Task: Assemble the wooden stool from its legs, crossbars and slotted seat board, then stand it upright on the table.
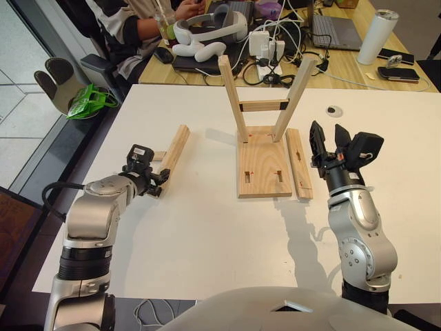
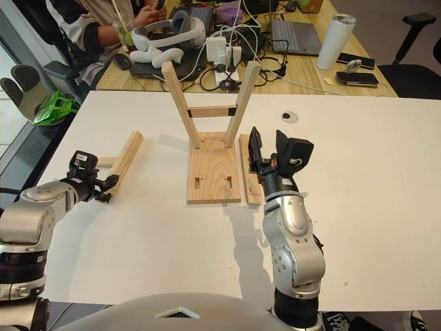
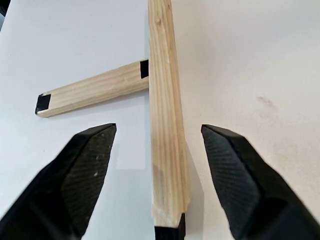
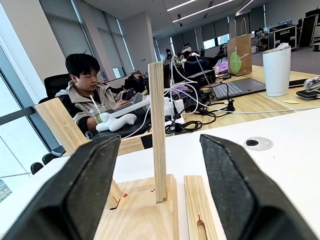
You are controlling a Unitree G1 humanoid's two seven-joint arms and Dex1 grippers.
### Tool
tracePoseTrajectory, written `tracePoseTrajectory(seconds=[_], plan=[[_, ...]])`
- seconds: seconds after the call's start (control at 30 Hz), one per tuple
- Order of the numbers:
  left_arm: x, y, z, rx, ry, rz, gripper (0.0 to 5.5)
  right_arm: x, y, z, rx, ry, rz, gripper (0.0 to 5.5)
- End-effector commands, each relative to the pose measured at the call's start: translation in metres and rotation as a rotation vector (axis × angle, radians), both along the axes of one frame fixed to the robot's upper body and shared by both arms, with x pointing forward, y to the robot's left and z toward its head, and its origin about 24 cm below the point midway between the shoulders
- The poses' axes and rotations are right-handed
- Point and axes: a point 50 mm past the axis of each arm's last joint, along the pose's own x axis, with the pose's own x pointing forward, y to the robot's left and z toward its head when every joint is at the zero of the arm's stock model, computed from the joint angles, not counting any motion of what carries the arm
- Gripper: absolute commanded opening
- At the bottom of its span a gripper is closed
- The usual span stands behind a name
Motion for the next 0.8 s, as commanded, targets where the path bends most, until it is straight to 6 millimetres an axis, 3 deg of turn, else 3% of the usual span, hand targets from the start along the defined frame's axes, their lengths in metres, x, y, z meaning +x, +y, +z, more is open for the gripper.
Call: tracePoseTrajectory(seconds=[0.03, 0.13, 0.3, 0.57, 0.8], plan=[[0.001, 0.010, -0.006, 0.016, 0.025, 0.042, 3.66, 0.002, 0.000, 0.001, -0.002, 0.005, 0.012, 2.95], [0.002, 0.005, -0.008, -0.055, 0.040, 0.031, 3.66, 0.003, 0.000, 0.001, -0.004, 0.006, 0.014, 2.95], [-0.003, -0.006, -0.012, -0.146, 0.054, 0.002, 2.97, 0.004, 0.000, 0.001, -0.007, 0.005, 0.019, 2.95], [-0.007, -0.008, -0.019, -0.131, 0.066, -0.009, 1.94, 0.006, -0.001, 0.001, -0.012, 0.004, 0.017, 2.95], [-0.002, 0.002, -0.022, -0.095, 0.010, 0.055, 1.04, 0.009, -0.003, -0.001, -0.019, 0.015, -0.005, 2.95]])
